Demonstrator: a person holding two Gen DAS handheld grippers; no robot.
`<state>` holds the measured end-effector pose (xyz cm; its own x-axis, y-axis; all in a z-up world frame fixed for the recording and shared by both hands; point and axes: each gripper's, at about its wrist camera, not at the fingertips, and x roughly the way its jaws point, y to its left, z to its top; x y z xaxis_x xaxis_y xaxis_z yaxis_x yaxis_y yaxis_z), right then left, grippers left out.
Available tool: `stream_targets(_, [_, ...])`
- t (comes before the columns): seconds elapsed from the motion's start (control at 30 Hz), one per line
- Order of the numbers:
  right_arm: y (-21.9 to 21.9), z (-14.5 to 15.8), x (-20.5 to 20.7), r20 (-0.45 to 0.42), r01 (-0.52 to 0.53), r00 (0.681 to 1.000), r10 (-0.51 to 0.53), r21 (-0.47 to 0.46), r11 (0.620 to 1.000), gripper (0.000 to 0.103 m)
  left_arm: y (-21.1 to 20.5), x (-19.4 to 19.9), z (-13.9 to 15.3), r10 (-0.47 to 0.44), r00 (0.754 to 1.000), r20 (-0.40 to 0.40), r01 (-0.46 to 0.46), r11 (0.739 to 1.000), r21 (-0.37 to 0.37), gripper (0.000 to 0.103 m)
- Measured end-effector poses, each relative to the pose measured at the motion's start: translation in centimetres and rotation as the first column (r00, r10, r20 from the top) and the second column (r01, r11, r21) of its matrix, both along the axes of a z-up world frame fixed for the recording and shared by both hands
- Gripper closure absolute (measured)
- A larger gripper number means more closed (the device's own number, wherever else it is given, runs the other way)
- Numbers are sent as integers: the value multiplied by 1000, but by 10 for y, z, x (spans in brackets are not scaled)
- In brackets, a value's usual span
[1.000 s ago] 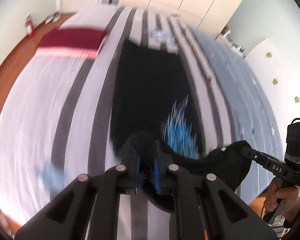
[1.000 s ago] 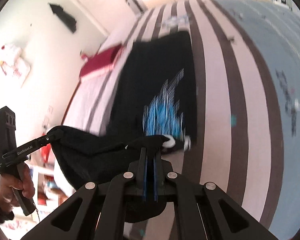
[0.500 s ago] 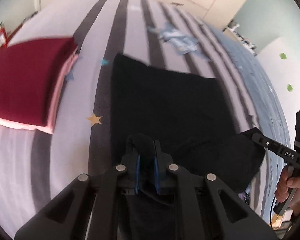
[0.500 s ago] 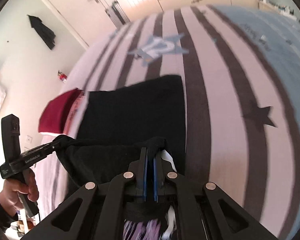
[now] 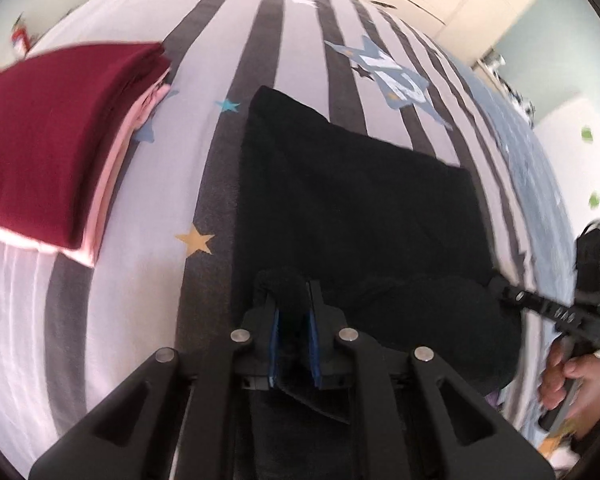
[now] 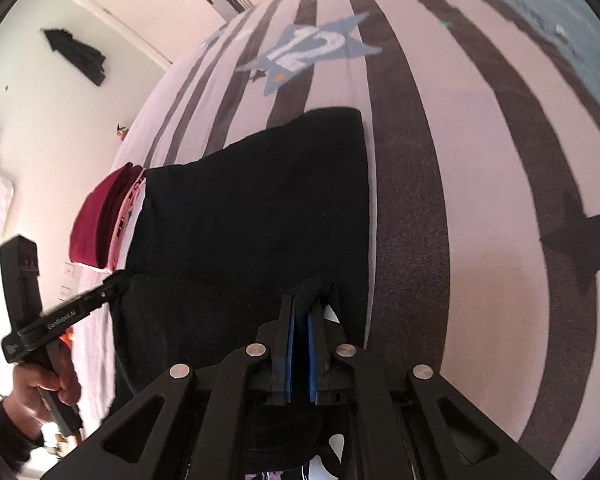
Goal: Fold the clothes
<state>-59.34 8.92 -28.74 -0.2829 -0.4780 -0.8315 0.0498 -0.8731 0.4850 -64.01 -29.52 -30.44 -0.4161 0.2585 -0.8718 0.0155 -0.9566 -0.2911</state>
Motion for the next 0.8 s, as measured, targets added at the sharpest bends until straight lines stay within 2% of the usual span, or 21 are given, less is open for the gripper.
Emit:
stream_targets(0.07, [6,3,-3,20,3,1000,-2,-26,1000,93,-2,12,8,21,999,-35,-21,1000,0,92])
stream_targets(0.13, [16,20,4,-33,10,999,-11,-26,1000,89,-5,24,17,42,997,-71,-42,999,1,88])
stream_targets(0.17, [21,29,9,-63,19,998,-20,-15,1000,81,-6,30,21,53,995,-88,-53,999,2,87])
stream_targets(0.2, [26,38,16,-100,34,994,-34,2,999,77,-7,36,25,63,992,-106,-63,998,2,81])
stream_targets(0.23, [29,45,24,-133,44,990,-41,16,999,77,-8,42,30,74,990,-123,-74,997,4,63])
stream_targets(0.27, [29,51,35,-158,41,987,-36,24,999,77,-9,48,34,84,986,-141,-84,996,5,50])
stream_targets(0.3, [29,56,45,-183,38,983,-31,33,999,77,-11,54,37,102,982,-159,-102,995,7,29])
stream_targets(0.33, [29,62,55,-208,35,978,-26,41,999,77,-16,58,39,133,975,-180,-133,991,11,26])
stream_targets(0.4, [24,66,77,-234,10,972,4,60,998,77,-21,62,43,152,966,-207,-153,988,12,27])
stream_targets(0.47, [8,63,100,-229,-38,972,57,85,996,77,-19,67,48,125,967,-222,-126,992,6,46])
stream_targets(0.5, [-1,60,111,-226,-71,970,91,97,993,77,-13,72,49,93,971,-221,-99,995,-13,67])
stream_targets(0.53, [-6,56,121,-226,-86,968,110,111,990,77,-4,77,48,49,976,-214,-57,998,-32,82])
stream_targets(0.57, [-12,50,130,-222,-103,967,128,119,987,77,5,83,47,7,978,-207,-17,999,-49,85])
stream_targets(0.67, [-37,32,146,-197,-133,968,156,127,983,77,36,103,37,-108,977,-181,95,992,-81,87])
stream_targets(0.8, [-51,15,149,-191,-122,971,145,128,984,77,52,101,7,-135,987,-89,127,987,-94,87])
